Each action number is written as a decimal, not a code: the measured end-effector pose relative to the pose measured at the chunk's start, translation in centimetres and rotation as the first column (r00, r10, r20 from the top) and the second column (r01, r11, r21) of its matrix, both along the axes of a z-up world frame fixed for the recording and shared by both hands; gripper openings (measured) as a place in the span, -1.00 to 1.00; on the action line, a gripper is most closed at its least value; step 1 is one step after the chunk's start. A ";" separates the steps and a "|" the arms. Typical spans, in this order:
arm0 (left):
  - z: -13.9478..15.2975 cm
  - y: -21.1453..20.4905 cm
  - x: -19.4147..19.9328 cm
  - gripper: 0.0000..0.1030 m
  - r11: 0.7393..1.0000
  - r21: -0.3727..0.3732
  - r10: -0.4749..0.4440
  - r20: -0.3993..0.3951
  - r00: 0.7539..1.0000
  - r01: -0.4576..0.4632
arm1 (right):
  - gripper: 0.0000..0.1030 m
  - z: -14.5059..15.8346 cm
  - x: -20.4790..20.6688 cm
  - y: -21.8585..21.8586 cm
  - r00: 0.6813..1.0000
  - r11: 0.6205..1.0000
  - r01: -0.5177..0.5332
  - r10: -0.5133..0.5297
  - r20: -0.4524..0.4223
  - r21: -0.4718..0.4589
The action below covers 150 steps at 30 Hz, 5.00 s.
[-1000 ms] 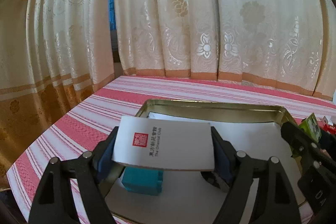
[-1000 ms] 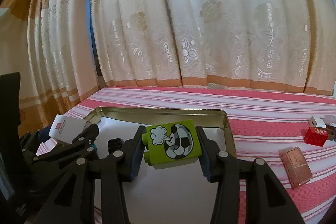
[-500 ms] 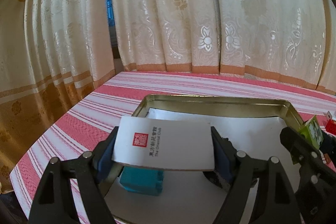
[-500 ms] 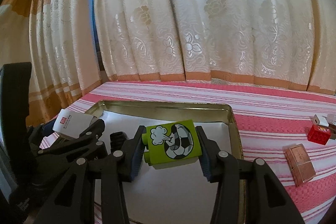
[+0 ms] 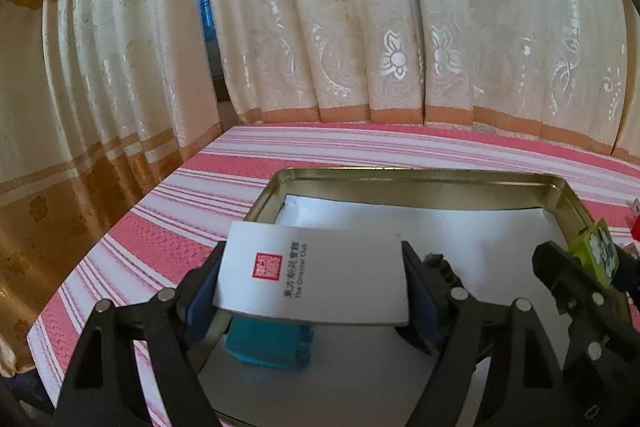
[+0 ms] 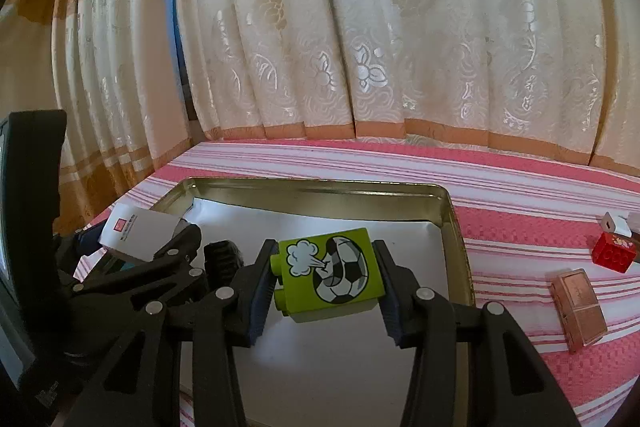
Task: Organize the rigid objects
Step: 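Open both grippers to drop the white box and green block into the tray, then move the left gripper to the copper card case and grasp it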
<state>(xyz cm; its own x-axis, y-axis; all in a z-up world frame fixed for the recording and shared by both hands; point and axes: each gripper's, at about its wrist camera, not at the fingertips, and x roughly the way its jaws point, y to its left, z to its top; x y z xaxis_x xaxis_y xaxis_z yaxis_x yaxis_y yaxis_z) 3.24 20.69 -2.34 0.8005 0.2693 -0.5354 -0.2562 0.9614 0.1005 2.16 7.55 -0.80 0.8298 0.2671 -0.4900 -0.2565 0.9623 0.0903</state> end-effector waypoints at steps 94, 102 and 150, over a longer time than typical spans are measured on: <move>2.3 -15.7 -5.2 0.99 0.991 -0.025 -0.128 0.163 0.978 0.134 | 0.61 0.9 -2.8 -21.5 0.921 0.920 0.379 -0.385 0.055 0.103; 2.6 -19.5 -5.2 0.99 0.979 0.002 -0.202 0.163 0.966 0.204 | 0.61 1.1 -3.3 -25.5 0.893 0.895 0.439 -0.445 0.072 0.083; -0.7 -31.4 4.4 -0.12 0.811 -0.348 -0.555 -0.203 0.806 0.471 | 0.61 -0.8 -3.7 -36.3 0.824 0.810 0.566 -0.559 -0.088 0.154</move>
